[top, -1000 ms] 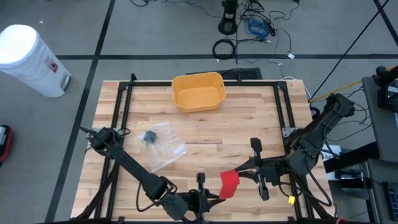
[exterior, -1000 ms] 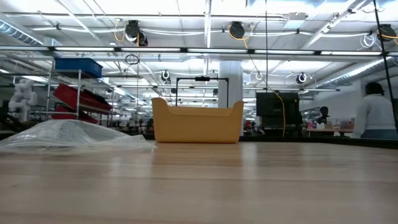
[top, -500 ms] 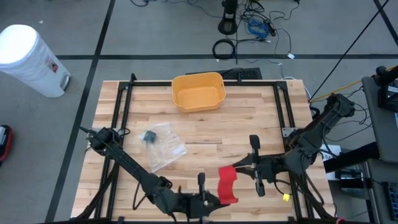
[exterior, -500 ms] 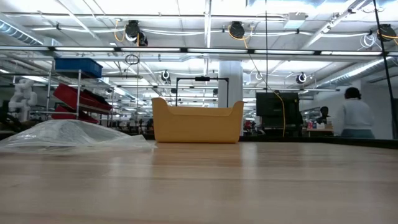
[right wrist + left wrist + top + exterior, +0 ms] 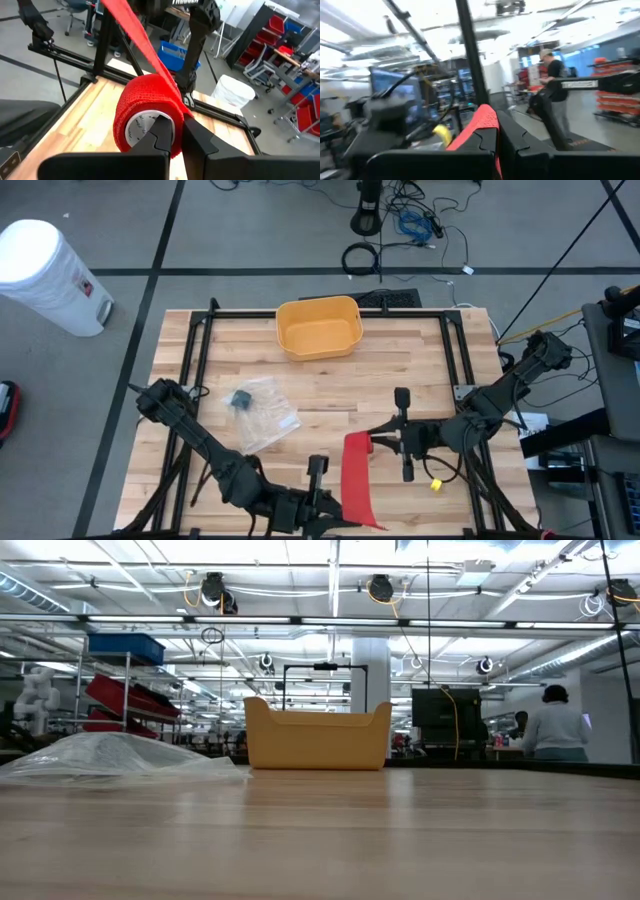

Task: Roll bandage
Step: Roll the red bandage

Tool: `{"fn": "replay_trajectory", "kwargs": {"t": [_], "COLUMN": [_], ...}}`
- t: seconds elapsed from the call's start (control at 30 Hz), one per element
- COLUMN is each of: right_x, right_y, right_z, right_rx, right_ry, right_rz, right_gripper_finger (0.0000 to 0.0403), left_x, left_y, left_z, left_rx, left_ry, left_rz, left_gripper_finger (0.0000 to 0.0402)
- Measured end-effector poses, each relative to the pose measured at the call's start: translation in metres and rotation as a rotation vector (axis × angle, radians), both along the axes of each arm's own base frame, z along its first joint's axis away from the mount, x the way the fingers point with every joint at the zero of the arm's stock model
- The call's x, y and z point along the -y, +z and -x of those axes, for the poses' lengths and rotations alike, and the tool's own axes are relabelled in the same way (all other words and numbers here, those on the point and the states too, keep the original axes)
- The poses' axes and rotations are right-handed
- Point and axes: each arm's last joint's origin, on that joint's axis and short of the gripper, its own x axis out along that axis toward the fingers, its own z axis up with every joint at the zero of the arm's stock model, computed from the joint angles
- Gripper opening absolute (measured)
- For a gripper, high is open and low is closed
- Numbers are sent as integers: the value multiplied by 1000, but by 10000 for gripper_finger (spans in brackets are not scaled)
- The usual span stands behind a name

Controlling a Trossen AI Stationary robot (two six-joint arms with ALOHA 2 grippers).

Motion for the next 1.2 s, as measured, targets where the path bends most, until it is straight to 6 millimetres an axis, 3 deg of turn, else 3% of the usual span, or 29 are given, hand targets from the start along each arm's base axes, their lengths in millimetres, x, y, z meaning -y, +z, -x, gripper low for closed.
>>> {"fn": "replay_trajectory", "kwargs": {"t": [0.3, 0.67, 0.8, 1.2], "right_x": [4, 4, 4, 2], "right_y": [-2, -2, -2, -1], "right_z": [-2, -2, -2, -2], "right_rx": [-18, -19, -20, -25], "right_ry": [-16, -14, -13, 60], "right_rz": [0, -1, -7, -29], "right_gripper_finger": [16, 16, 16, 16], "left_x": [-6, -33, -48, -78], "left_y": [31, 37, 52, 91], "left_z": [1, -15, -9, 20], "left_rx": [50, 78, 92, 144], "left_ry": [-41, 49, 138, 165], "left_rz": [-53, -77, -79, -39], "left_gripper_finger": [2, 1, 1, 1]}}
